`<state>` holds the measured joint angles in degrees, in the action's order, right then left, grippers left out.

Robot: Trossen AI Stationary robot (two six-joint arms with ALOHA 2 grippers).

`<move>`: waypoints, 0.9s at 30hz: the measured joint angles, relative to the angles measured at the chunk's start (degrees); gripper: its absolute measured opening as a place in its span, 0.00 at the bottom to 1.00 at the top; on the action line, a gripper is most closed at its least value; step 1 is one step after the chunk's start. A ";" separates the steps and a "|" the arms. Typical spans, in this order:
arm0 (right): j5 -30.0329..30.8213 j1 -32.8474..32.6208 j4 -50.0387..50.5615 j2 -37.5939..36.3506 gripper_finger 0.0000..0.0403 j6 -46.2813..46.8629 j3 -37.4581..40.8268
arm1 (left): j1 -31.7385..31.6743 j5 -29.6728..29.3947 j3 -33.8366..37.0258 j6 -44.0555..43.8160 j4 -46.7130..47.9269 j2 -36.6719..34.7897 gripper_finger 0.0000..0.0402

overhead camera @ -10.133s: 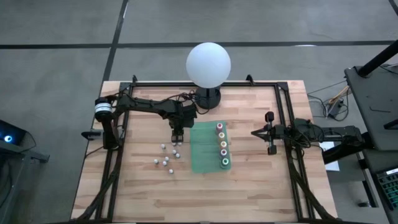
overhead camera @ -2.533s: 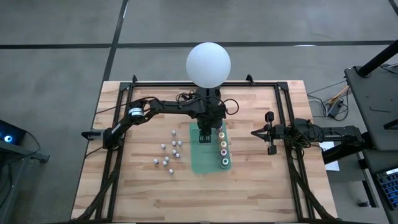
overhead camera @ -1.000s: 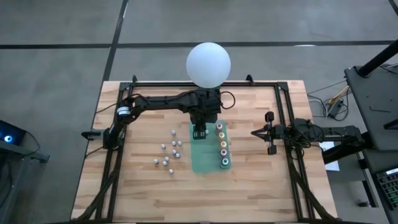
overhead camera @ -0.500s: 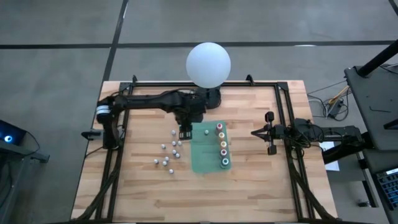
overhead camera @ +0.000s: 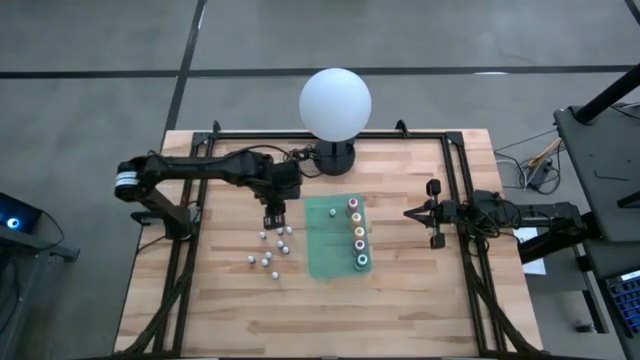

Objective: Pick & Place food coloring
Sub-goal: Put the top small red food coloring bottle into the green bin

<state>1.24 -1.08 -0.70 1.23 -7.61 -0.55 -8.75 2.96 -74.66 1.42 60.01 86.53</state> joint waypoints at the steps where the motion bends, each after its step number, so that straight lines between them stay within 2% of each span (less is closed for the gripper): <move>1: -0.07 0.00 0.06 0.01 0.02 -0.07 -0.01 | -0.12 -0.02 0.47 0.01 -0.14 -0.91 0.26; 8: -0.04 0.00 0.02 0.02 0.02 0.03 -0.01 | -1.01 -0.02 5.86 0.21 -4.46 -6.62 0.26; 13: -0.04 0.00 0.02 0.01 0.02 -0.01 -0.01 | -1.07 -0.04 10.75 1.70 -10.80 -9.48 0.26; 20: -0.04 -0.02 0.02 0.03 0.02 0.02 -0.01 | -1.14 -0.02 17.04 3.31 -17.78 -10.88 0.26; 27: -0.04 -0.02 0.02 0.05 0.02 -0.07 0.01 | -1.46 -0.18 21.24 3.33 -20.49 -10.93 0.26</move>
<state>1.19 -1.10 -0.69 1.28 -7.68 -0.54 -10.21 2.78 -53.42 4.75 39.52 75.59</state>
